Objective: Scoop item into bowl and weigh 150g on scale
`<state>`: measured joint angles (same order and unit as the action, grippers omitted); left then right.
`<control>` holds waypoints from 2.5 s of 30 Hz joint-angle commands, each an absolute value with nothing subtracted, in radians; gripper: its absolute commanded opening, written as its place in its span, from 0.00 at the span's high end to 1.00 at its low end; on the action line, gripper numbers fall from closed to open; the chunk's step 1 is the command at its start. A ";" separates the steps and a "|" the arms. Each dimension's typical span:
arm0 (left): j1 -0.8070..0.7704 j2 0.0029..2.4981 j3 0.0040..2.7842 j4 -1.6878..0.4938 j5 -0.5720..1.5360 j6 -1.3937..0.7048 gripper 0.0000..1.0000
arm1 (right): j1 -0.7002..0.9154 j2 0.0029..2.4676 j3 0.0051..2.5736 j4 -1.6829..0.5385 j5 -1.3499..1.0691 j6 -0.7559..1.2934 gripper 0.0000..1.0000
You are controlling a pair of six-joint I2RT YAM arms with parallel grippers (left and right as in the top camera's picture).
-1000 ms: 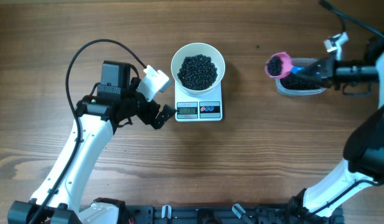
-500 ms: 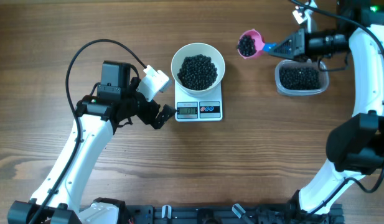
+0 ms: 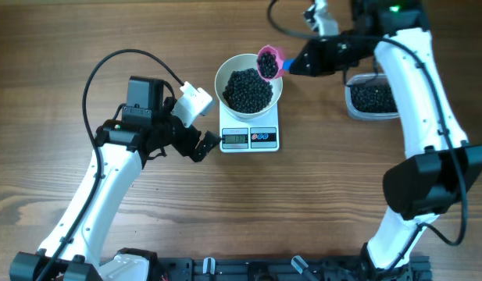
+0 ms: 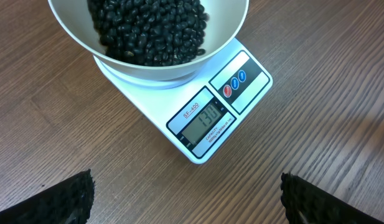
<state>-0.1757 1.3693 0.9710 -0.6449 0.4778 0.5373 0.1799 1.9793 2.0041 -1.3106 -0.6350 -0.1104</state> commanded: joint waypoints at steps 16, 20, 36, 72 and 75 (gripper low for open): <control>-0.172 1.371 0.967 -0.644 0.497 0.543 0.00 | 0.516 1.972 2.033 -1.191 0.161 -0.199 0.96; -0.172 1.371 0.967 -0.644 0.497 0.543 0.00 | 0.531 1.973 2.033 -1.185 0.186 -0.239 0.96; -0.172 1.371 0.967 -0.644 0.497 0.543 0.00 | 0.517 1.971 2.033 -1.132 0.133 -0.258 0.96; -0.172 1.371 0.967 -0.645 0.497 0.543 0.00 | 0.142 1.860 2.002 -1.044 -0.387 -0.067 0.96; -0.172 1.371 0.967 -0.645 0.497 0.543 0.00 | 0.186 1.880 1.985 -0.953 -0.387 -0.045 0.96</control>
